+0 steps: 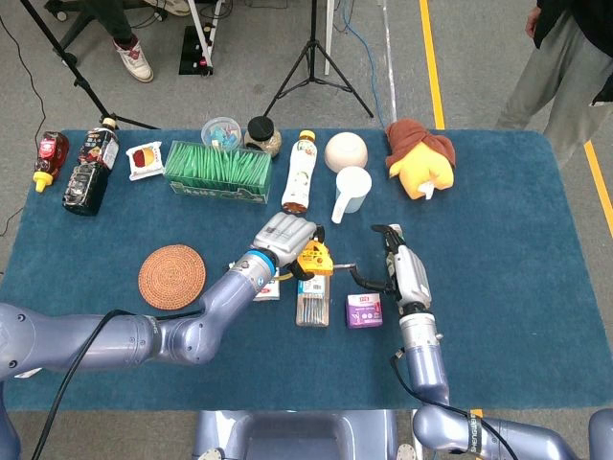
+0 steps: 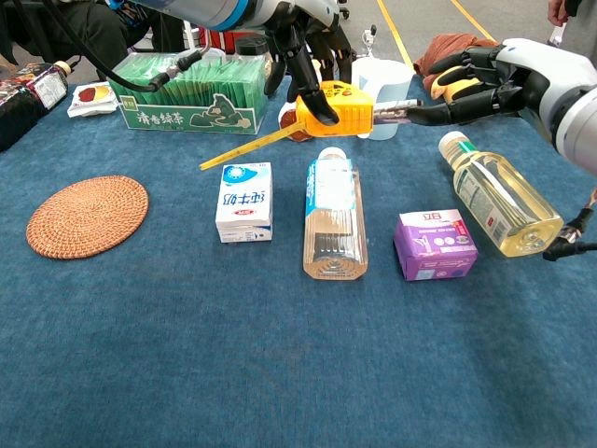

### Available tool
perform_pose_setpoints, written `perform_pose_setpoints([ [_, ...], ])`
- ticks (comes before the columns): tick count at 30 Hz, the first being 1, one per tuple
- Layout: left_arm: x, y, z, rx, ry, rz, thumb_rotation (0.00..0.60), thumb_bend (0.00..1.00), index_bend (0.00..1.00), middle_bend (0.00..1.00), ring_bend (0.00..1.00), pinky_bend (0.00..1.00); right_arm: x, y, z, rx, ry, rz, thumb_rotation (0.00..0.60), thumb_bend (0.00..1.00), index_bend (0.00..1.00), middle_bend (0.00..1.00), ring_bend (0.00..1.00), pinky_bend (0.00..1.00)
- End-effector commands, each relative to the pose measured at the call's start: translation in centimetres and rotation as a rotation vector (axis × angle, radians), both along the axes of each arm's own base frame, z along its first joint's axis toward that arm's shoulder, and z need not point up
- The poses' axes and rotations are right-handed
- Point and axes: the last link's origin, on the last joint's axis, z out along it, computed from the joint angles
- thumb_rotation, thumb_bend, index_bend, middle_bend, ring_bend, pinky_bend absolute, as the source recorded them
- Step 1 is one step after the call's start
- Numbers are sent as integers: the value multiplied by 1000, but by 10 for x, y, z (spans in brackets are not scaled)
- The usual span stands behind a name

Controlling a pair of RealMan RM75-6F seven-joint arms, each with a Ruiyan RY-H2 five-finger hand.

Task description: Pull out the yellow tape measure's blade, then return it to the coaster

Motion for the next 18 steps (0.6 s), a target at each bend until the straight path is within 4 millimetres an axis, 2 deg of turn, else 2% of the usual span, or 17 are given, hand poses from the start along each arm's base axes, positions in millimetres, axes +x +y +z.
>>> perform_pose_setpoints([
  [1, 0, 0, 0, -1, 1, -1, 584, 396, 544, 495, 510, 586, 0, 0, 0, -3, -3, 0, 542, 309, 352, 193, 200, 234],
  [7, -1, 0, 1, 0, 1, -1, 580, 395, 543, 495, 510, 586, -2, 0, 0, -2, -7, -5, 537, 347, 469, 238, 241, 256],
  [18, -2, 2, -1, -1, 2, 4, 584, 396, 543, 495, 509, 586, -3, 0, 0, 0, -13, -11, 545, 373, 545, 288, 280, 276],
])
